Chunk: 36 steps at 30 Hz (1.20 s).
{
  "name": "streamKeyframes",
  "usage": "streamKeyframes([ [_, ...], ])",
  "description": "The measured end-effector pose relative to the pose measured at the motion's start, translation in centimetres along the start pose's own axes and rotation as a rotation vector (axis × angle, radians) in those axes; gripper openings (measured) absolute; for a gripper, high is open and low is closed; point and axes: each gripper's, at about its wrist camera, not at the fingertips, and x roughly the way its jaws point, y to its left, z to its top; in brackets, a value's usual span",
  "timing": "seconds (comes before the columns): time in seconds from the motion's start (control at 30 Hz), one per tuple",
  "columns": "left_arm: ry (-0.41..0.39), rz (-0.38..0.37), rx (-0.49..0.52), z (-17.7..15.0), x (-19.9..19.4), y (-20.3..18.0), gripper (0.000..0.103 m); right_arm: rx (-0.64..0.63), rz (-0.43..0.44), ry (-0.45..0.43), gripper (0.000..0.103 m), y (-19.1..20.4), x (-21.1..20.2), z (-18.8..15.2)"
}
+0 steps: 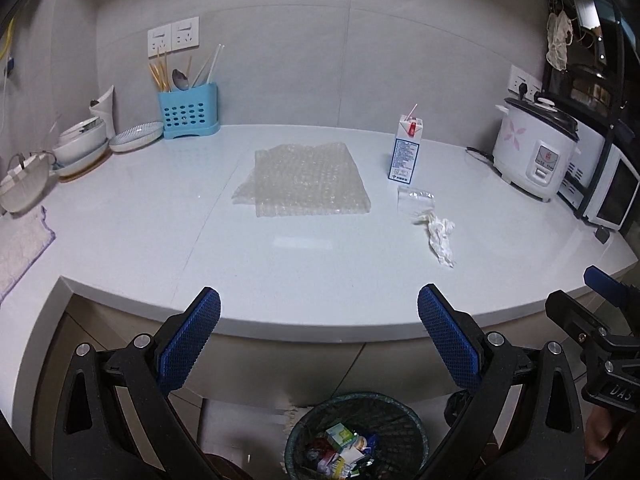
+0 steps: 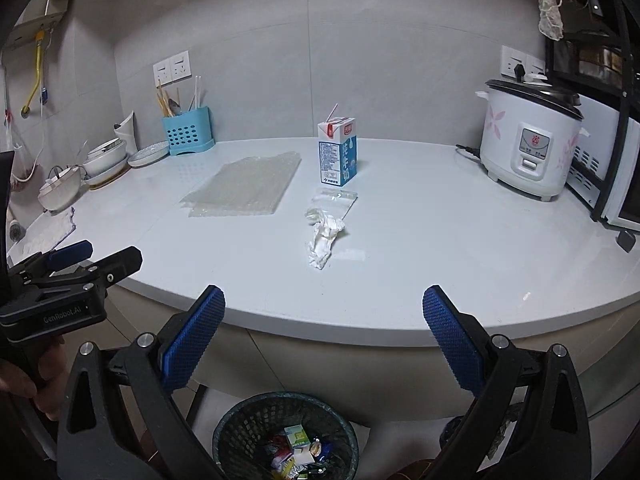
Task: Collect trash
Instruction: 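Raise both tools back up toward the bubble wrap and tissue on the counter, then grasp the bubble-wrap sheet with the left tool while the right tool grasps the white tissue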
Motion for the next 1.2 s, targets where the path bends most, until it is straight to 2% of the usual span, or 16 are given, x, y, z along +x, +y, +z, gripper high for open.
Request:
streamKeyframes([
  [0.37,0.046,0.039,0.008,6.7,6.6,0.3,0.097,0.026,0.014,0.100,0.095,-0.7,6.3,3.8],
  [0.53,0.088,0.052,0.026,9.6,11.2,-0.9,0.097,0.036,0.013,0.145,0.094,-0.8,9.9,5.2],
  [0.6,0.116,0.035,0.022,10.3,13.2,-1.4,0.097,0.045,0.017,0.162,0.094,-0.9,11.1,5.7],
  [0.97,0.231,0.049,0.025,11.6,23.1,-3.0,0.096,0.069,0.000,0.251,0.084,-1.6,17.1,6.8],
  [1.1,0.262,0.056,0.010,11.8,25.2,-3.1,0.096,0.059,0.005,0.272,0.080,-1.2,18.0,6.5],
  [1.2,0.293,0.062,0.001,11.7,26.1,-3.0,0.095,0.048,0.001,0.287,0.071,-0.9,18.5,6.3],
])
